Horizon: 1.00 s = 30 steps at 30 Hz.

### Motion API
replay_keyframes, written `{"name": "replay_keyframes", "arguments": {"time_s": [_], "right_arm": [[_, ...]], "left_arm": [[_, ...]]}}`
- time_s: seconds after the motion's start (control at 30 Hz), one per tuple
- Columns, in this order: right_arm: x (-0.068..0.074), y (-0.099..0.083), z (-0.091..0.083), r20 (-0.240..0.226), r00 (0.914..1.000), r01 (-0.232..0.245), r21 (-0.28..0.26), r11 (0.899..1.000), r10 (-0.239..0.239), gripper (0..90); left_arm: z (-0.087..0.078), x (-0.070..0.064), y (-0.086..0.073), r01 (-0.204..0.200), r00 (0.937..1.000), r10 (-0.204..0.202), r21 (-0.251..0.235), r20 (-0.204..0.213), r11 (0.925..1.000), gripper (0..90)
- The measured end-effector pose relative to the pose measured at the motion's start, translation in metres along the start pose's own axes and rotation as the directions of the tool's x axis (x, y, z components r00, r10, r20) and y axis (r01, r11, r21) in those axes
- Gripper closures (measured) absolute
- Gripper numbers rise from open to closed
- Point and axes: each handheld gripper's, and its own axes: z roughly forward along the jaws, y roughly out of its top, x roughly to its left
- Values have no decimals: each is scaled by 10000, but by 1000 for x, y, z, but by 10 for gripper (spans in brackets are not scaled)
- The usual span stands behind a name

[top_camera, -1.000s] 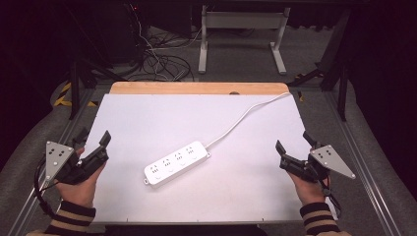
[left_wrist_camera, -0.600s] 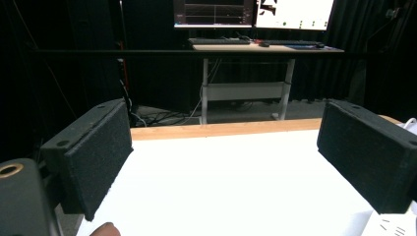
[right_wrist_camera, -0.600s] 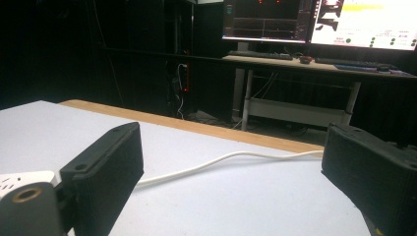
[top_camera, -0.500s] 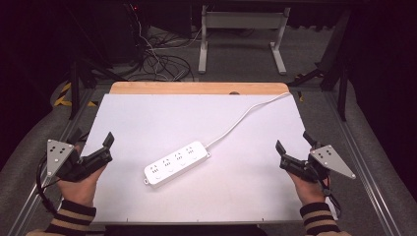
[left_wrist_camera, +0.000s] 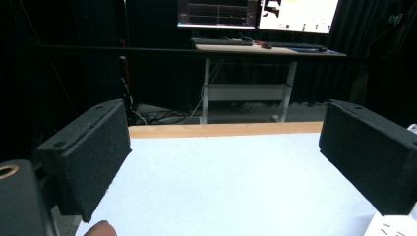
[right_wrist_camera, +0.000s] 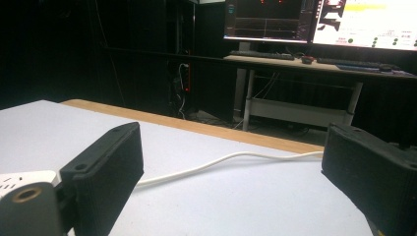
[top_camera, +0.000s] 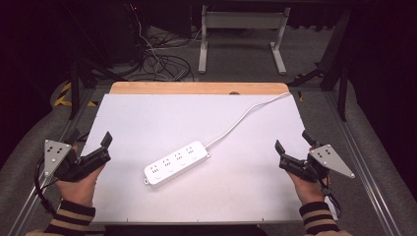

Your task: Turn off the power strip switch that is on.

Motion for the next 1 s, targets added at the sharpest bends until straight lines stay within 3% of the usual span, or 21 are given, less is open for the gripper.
{"name": "replay_keyframes", "arguments": {"time_s": [1.0], "right_arm": [[1, -1, -2, 46, 10000, 52, 110, 9999, -53, 89]], "left_arm": [[5, -2, -2, -17, 9999, 13, 360, 128, 9994, 69]]}}
